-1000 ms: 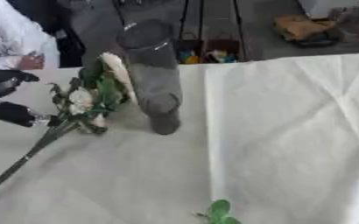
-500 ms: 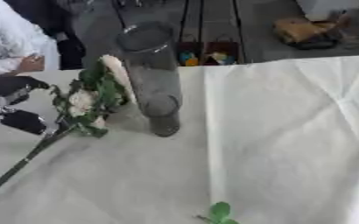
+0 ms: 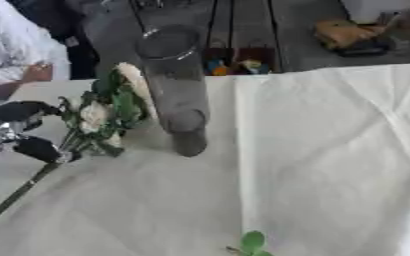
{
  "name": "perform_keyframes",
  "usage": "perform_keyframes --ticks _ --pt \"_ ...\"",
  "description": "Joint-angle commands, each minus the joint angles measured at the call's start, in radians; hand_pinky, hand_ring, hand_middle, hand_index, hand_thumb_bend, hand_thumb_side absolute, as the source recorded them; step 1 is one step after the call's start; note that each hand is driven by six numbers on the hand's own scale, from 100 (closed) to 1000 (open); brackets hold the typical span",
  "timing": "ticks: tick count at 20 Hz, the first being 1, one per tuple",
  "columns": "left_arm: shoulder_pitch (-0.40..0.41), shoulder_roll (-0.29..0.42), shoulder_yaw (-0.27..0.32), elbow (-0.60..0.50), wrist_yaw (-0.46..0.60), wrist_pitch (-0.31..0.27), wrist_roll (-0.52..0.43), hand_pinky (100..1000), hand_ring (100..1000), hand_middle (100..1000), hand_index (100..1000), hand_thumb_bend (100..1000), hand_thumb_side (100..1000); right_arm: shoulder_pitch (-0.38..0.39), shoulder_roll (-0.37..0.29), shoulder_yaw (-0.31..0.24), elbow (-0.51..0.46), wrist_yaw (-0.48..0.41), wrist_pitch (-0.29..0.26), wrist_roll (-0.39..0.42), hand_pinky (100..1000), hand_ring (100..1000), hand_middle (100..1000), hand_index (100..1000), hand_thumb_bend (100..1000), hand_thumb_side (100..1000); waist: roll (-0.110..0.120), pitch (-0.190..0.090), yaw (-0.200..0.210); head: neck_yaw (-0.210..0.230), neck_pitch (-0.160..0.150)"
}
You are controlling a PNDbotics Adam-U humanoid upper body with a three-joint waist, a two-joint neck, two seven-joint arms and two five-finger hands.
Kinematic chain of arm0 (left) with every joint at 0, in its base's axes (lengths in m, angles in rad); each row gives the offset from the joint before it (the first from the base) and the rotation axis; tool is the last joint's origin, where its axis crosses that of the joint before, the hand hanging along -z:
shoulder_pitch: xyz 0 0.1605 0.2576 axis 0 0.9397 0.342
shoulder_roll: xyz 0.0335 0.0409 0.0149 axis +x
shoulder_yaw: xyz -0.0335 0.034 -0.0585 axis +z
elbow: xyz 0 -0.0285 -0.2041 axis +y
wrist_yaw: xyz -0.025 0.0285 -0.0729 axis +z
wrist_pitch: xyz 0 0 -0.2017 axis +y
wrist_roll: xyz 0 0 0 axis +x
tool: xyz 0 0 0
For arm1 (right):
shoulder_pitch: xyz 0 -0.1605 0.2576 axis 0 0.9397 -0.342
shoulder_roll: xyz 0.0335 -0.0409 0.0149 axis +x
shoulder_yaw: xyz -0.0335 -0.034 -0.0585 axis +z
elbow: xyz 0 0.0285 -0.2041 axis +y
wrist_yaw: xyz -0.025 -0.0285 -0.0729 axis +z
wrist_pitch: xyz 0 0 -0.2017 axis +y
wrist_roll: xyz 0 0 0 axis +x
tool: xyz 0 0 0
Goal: Arrange flowers into the vase.
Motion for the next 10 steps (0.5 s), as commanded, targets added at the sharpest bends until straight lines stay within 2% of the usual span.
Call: perform_keyframes --ticks 1,10 --pt "-0.024 0.012 -0.001 0.025 -0.016 0.045 -0.024 794 898 910 954 544 536 -0.013 -0.007 0.001 -0.018 -0.013 -0.002 0.005 660 771 645 816 100 1000 -0.002 -0.017 -0.001 0.004 -0.013" --pt "-0.039 -0.028 -0.005 0.109 -0.011 0.060 0.018 782 891 898 945 510 548 -0.011 -0.004 0.000 -0.018 -0.014 -0.001 0.008 661 772 643 816 100 1000 -0.002 -0.016 -0.005 0.011 -0.022"
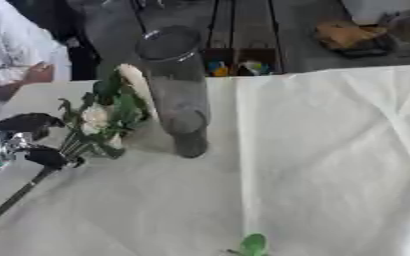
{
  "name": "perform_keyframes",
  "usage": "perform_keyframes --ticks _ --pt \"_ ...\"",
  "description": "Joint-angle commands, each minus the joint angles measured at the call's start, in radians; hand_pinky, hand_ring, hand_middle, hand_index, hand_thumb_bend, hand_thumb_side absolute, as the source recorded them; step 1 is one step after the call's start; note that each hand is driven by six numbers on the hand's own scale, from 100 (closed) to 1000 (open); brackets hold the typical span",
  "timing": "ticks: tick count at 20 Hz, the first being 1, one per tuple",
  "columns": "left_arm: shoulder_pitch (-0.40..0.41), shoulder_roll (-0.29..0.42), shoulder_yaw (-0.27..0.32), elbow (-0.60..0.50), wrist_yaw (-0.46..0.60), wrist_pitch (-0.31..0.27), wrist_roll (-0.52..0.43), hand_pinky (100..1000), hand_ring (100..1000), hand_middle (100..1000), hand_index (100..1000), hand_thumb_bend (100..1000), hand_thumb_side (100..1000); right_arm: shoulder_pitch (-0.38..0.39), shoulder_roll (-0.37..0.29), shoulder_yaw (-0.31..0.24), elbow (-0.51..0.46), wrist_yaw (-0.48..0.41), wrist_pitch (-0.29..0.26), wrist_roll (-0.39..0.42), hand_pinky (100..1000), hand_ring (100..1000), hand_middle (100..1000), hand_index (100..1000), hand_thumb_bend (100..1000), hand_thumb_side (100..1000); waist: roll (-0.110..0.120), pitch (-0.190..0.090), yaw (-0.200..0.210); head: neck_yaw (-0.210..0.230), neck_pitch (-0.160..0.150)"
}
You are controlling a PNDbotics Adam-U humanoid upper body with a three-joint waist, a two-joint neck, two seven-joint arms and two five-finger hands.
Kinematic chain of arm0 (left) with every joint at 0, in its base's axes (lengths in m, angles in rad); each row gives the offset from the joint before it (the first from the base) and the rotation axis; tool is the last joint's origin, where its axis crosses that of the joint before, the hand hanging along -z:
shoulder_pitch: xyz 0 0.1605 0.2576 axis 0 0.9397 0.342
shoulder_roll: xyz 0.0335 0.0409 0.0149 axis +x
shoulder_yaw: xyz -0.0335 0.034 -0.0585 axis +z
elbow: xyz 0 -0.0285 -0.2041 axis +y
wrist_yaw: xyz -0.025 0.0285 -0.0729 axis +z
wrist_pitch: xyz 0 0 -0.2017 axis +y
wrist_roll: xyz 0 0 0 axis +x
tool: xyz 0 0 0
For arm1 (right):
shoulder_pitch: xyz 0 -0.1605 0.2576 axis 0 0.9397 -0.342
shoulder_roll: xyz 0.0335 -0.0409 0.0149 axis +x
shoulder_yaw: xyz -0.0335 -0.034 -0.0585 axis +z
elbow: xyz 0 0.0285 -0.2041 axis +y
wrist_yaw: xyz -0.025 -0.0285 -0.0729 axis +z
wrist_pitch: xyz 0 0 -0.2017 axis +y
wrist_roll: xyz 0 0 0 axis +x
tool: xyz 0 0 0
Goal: Arrange flowers into the vase.
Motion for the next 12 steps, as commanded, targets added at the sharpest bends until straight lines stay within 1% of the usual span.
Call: perform_keyframes --ticks 1,6,9,12 --pt "-0.023 0.008 0.011 0.024 0.009 0.030 -0.007 781 890 896 943 506 547 -0.009 -0.006 0.001 -0.018 -0.006 0.001 0.003 661 773 643 816 100 1000 -0.002 -0.015 -0.001 0.004 -0.016" --pt "-0.032 -0.010 0.015 0.059 0.038 0.035 0.012 768 884 882 927 463 550 -0.009 -0.004 0.001 -0.018 -0.005 0.002 0.001 661 773 641 817 100 1000 -0.001 -0.010 -0.004 0.009 -0.019" --pt "-0.033 -0.018 0.015 0.078 0.053 0.034 0.021 767 882 881 925 460 546 -0.009 -0.004 0.001 -0.018 -0.004 0.002 -0.001 662 773 640 817 100 1000 -0.001 -0.006 -0.007 0.011 -0.022" --pt "-0.035 -0.025 0.015 0.092 0.058 0.032 0.034 751 867 863 905 414 556 -0.009 -0.004 0.002 -0.018 -0.004 0.002 0.000 662 774 639 817 100 1000 -0.001 -0.003 -0.009 0.015 -0.026"
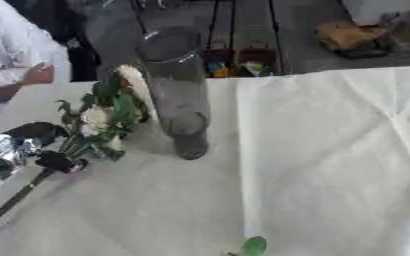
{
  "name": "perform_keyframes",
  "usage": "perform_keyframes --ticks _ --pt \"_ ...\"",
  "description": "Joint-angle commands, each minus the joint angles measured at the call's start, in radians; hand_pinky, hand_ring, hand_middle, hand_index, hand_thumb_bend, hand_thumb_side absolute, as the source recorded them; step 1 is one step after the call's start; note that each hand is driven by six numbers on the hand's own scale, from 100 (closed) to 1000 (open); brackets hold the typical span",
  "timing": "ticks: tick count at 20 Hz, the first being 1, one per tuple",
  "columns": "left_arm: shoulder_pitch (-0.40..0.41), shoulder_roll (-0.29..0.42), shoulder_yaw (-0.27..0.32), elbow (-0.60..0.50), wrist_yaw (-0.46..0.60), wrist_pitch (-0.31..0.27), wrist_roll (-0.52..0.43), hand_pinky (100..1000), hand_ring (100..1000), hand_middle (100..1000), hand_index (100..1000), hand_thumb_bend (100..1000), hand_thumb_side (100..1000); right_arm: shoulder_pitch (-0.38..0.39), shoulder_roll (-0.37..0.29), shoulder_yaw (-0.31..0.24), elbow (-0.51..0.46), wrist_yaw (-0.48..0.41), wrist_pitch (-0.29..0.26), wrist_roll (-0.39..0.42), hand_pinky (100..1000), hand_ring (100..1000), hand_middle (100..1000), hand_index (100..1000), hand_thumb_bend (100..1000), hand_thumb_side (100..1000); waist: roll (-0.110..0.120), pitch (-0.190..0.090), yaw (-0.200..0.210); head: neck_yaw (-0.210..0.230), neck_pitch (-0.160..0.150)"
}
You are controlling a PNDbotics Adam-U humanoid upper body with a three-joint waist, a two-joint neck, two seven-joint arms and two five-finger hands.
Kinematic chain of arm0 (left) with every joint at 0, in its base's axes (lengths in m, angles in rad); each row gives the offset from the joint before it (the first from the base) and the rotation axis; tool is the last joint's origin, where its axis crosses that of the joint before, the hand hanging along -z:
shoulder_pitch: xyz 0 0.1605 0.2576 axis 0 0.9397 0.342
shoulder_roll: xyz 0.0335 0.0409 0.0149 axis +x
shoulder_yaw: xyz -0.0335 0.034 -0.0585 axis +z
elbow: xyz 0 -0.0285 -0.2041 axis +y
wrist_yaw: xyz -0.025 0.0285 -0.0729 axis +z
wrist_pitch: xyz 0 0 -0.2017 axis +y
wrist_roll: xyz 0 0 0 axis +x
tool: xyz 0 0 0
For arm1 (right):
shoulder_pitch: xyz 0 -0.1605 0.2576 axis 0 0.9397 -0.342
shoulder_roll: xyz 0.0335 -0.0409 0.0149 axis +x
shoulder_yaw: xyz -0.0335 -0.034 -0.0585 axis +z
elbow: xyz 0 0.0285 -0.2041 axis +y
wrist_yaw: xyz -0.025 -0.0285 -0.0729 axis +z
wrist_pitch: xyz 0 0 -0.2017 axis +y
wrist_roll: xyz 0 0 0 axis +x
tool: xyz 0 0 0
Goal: Arrange flowers into the vase.
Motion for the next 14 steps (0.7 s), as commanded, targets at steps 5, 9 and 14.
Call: perform_keyframes --ticks 5,9,14 --pt "-0.021 0.012 0.014 0.020 0.016 0.013 0.019 680 806 825 868 308 553 -0.008 -0.009 0.002 -0.018 -0.004 0.004 0.001 663 774 636 817 100 1000 0.000 -0.015 -0.002 0.006 -0.015" --pt "-0.026 0.007 0.014 0.025 0.014 0.018 0.039 608 728 773 828 251 536 -0.007 -0.008 0.004 -0.018 -0.006 0.006 0.005 664 775 635 818 100 1000 0.000 -0.015 -0.003 0.007 -0.017" --pt "-0.031 -0.001 0.015 0.038 -0.008 0.024 0.075 468 555 638 738 175 530 -0.006 -0.007 0.006 -0.018 -0.009 0.006 0.009 664 775 631 818 100 1000 0.000 -0.013 -0.005 0.007 -0.020"
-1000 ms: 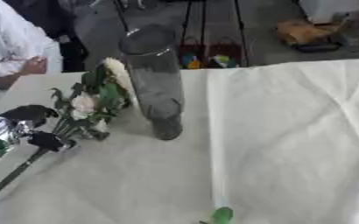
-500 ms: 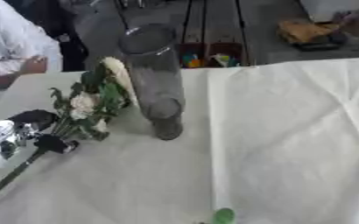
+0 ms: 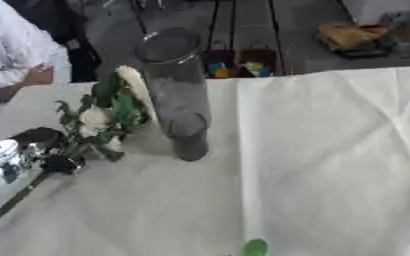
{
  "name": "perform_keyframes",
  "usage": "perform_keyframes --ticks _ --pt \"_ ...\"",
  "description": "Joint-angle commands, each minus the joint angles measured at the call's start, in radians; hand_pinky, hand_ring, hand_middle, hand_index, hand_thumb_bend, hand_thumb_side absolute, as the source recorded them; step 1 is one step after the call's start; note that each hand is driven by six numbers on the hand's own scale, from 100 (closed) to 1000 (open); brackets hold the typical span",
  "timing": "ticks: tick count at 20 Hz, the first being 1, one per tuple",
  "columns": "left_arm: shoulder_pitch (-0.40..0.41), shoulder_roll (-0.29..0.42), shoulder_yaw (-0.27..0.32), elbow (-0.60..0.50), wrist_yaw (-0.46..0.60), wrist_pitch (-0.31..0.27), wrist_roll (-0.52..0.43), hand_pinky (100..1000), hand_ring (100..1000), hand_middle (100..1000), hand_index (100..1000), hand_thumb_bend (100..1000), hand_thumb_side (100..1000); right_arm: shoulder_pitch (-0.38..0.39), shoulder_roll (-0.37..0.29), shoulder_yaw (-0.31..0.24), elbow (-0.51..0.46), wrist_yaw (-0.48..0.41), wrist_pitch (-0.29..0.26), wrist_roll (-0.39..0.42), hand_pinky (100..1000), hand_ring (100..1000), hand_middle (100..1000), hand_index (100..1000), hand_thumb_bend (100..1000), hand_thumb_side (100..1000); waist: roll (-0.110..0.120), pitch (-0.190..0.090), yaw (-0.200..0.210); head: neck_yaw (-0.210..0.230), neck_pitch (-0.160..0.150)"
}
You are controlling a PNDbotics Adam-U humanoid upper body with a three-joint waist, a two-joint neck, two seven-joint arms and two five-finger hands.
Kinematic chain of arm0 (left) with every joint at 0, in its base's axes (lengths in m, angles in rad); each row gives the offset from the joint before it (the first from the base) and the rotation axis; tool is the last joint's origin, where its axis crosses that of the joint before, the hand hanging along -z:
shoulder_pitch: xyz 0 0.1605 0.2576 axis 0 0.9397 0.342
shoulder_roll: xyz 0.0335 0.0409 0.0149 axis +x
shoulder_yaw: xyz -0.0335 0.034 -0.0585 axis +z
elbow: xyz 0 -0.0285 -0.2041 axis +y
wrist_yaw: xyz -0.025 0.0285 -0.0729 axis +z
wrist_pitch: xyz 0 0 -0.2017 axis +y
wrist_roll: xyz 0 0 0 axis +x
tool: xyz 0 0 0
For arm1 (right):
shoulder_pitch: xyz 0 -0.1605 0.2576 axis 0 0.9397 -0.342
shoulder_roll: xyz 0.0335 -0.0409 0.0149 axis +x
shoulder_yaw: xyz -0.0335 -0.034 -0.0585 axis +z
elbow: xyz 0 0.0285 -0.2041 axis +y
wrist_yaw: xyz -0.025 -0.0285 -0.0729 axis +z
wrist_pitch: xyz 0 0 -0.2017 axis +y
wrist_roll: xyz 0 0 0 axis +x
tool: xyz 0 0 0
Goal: Arrange flowers into the vase.
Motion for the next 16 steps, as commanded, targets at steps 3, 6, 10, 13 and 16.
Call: perform_keyframes --ticks 3,6,10,13,16 --pt "-0.023 0.015 0.016 0.015 -0.033 0.003 0.022 403 494 588 681 142 470 -0.007 -0.007 0.000 -0.018 -0.009 0.001 0.004 664 775 631 819 100 1000 0.000 -0.015 -0.001 0.004 -0.012" --pt "-0.026 0.011 0.017 0.023 -0.051 -0.007 0.028 392 484 565 668 143 416 -0.006 -0.007 -0.002 -0.018 -0.010 0.002 0.003 665 776 630 819 100 1000 0.001 -0.014 -0.001 0.004 -0.012" --pt "-0.029 0.005 0.016 0.033 -0.067 -0.017 0.026 386 481 535 635 142 346 -0.006 -0.007 -0.004 -0.018 -0.009 0.002 0.000 665 775 630 819 100 1000 0.001 -0.014 -0.003 0.005 -0.015" --pt "-0.033 -0.003 0.013 0.045 -0.082 -0.025 0.024 353 457 504 565 133 325 -0.006 -0.006 -0.005 -0.018 -0.010 0.002 -0.002 665 775 624 819 100 1000 0.002 -0.014 -0.005 0.007 -0.016" --pt "-0.037 -0.011 0.012 0.054 -0.092 -0.031 0.026 261 376 440 517 131 333 -0.007 -0.006 -0.004 -0.018 -0.011 0.002 -0.001 665 775 622 819 100 1000 0.002 -0.013 -0.006 0.007 -0.019"
